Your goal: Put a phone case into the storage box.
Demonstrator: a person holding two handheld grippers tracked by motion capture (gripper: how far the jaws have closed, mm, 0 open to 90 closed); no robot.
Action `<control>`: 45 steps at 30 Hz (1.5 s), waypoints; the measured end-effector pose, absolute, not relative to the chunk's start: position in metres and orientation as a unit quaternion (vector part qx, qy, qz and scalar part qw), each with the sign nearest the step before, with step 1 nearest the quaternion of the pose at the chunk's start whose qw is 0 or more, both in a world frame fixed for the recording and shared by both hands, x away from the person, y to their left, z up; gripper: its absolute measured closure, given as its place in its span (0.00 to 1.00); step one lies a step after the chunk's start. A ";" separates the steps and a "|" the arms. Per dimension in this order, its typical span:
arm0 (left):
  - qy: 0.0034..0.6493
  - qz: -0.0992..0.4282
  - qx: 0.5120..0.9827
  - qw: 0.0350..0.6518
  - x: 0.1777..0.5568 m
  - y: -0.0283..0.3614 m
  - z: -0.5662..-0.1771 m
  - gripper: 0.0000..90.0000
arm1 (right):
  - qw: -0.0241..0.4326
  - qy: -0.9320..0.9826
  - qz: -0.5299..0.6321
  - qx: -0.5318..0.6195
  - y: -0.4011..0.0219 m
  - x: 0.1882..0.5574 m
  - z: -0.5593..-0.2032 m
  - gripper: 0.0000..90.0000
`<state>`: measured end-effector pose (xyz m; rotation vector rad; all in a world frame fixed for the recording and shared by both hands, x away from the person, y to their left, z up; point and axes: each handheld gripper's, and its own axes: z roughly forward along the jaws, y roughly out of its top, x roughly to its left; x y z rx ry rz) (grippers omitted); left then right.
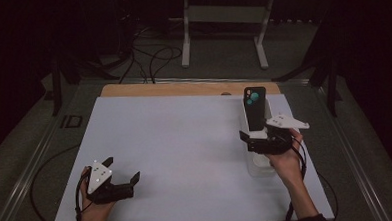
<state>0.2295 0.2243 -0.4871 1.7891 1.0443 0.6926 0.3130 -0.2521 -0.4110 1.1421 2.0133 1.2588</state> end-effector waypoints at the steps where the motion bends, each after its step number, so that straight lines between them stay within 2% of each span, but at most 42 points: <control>1: 0.424 0.282 0.727 0.461 0.229 0.225 -0.487 0.00 | 0.250 0.738 0.466 0.419 -0.253 0.309 -0.413 0.11; 17: 0.422 0.285 0.720 0.472 0.228 0.227 -0.482 0.00 | 0.260 0.718 0.519 0.385 -0.267 0.252 -0.442 0.10; 32: 0.413 0.292 0.714 0.483 0.223 0.228 -0.476 0.00 | 0.265 0.702 0.543 0.377 -0.275 0.231 -0.465 0.11; 39: 0.410 0.296 0.712 0.487 0.221 0.230 -0.474 0.00 | 0.250 0.681 0.569 0.388 -0.288 0.227 -0.471 0.11; 45: 0.401 0.301 0.714 0.488 0.219 0.229 -0.473 0.00 | 0.264 0.671 0.581 0.378 -0.293 0.221 -0.471 0.11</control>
